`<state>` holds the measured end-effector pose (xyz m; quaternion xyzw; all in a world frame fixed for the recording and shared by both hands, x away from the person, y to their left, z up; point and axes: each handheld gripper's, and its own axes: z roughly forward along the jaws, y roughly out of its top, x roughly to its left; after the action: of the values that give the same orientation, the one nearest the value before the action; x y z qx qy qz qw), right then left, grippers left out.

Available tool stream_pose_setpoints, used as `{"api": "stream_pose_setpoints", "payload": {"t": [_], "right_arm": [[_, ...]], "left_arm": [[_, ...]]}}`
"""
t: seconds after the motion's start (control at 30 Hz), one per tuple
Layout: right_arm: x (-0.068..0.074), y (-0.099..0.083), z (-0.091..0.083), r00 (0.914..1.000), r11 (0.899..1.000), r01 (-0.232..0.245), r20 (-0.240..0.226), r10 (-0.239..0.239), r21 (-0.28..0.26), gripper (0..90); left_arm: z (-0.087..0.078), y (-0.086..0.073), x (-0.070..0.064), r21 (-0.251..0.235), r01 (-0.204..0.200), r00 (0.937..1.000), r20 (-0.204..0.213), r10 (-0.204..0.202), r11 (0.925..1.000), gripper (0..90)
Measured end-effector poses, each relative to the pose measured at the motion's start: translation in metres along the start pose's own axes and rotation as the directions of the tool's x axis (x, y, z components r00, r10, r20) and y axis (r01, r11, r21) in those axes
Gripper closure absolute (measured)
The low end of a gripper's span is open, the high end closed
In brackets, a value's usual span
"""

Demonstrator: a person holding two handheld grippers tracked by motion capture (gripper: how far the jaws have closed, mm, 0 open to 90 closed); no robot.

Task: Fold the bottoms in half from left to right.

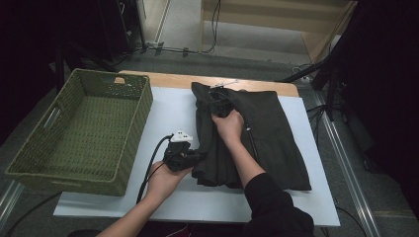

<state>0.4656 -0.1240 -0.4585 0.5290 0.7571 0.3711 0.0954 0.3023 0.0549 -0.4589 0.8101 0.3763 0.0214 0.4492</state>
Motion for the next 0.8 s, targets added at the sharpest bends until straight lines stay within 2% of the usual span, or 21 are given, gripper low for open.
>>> {"api": "stream_pose_setpoints", "payload": {"t": [0.2,0.37,0.8], "right_arm": [[-0.011,0.001,-0.018,0.9999,0.999,-0.016,0.001,0.016,-0.029,82.4],[-0.016,0.003,-0.031,0.9999,0.999,-0.008,0.007,0.008,-0.042,82.3],[-0.036,0.008,-0.07,0.9994,0.997,-0.022,0.025,0.024,-0.076,82.3]], "left_arm": [[-0.001,0.01,-0.007,-0.019,-0.006,0.9996,0.028,0.006,0.9998,81.5],[-0.001,0.016,-0.012,-0.028,-0.008,0.9987,0.051,0.009,0.9996,81.5],[0.0,0.039,-0.031,-0.056,-0.044,0.9943,0.095,0.049,0.9974,81.4]]}}
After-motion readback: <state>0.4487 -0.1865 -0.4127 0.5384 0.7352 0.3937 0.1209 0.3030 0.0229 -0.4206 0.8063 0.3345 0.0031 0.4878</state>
